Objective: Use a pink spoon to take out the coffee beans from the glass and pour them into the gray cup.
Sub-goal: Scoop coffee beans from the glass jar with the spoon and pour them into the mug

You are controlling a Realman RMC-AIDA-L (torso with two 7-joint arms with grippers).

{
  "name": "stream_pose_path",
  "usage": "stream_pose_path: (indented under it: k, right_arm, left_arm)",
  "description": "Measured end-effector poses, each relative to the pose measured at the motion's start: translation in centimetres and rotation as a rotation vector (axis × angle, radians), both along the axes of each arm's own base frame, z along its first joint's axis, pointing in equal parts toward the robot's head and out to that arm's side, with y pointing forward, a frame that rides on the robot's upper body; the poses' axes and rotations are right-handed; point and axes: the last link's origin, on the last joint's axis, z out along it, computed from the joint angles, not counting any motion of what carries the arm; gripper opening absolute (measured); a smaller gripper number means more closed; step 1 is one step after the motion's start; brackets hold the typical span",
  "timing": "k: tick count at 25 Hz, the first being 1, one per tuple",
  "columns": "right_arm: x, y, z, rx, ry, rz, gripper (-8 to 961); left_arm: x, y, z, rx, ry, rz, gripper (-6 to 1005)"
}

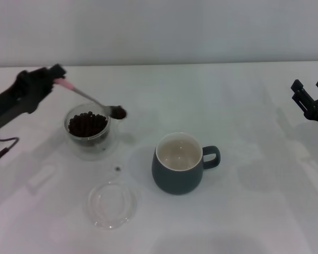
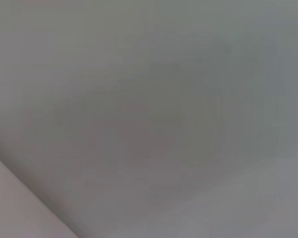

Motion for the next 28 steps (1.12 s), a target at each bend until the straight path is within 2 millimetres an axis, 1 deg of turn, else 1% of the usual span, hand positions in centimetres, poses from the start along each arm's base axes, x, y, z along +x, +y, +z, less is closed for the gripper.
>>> stream_pose_path:
  k: [2, 4, 8, 12, 18, 23, 26, 28]
  right_arm:
    - [0.0, 0.0, 0.0, 0.0, 0.001, 0.0, 709]
    - [0.0, 0.0, 0.0, -0.001, 0.001, 0.001, 709]
    - [-0.1, 0.0, -0.2, -0.003, 0.008, 0.001, 709]
    - [0.0, -0.1, -0.2, -0.004, 0.009, -0.002, 709]
    - [0.3, -0.6, -0.3, -0.005, 0.011, -0.015, 709]
    - [0.7, -1.0, -0.3, -0.006, 0.011, -0.028, 709]
    - [1.1, -1.5, -0.3, -0.006, 0.011, -0.04, 709]
    - [1.2, -1.7, -0.3, -0.006, 0.012, -0.047, 709]
  left_arm:
    - [0.9, 0.1, -0.5, -0.033, -0.003, -0.036, 130]
    - [2.4, 0.3, -1.3, -0.087, 0.007, -0.09, 130]
    - [4.3, 1.1, -2.7, -0.149, 0.07, -0.153, 130]
    - [5.5, 2.2, -3.9, -0.176, 0.158, -0.181, 129]
    - [7.8, 4.0, -5.2, -0.198, 0.358, -0.275, 129]
    - [10.1, 4.5, -6.7, -0.234, 0.47, -0.389, 129]
    - [10.9, 4.5, -7.1, -0.227, 0.508, -0.436, 129]
    - [11.2, 4.7, -7.0, -0.211, 0.518, -0.451, 130]
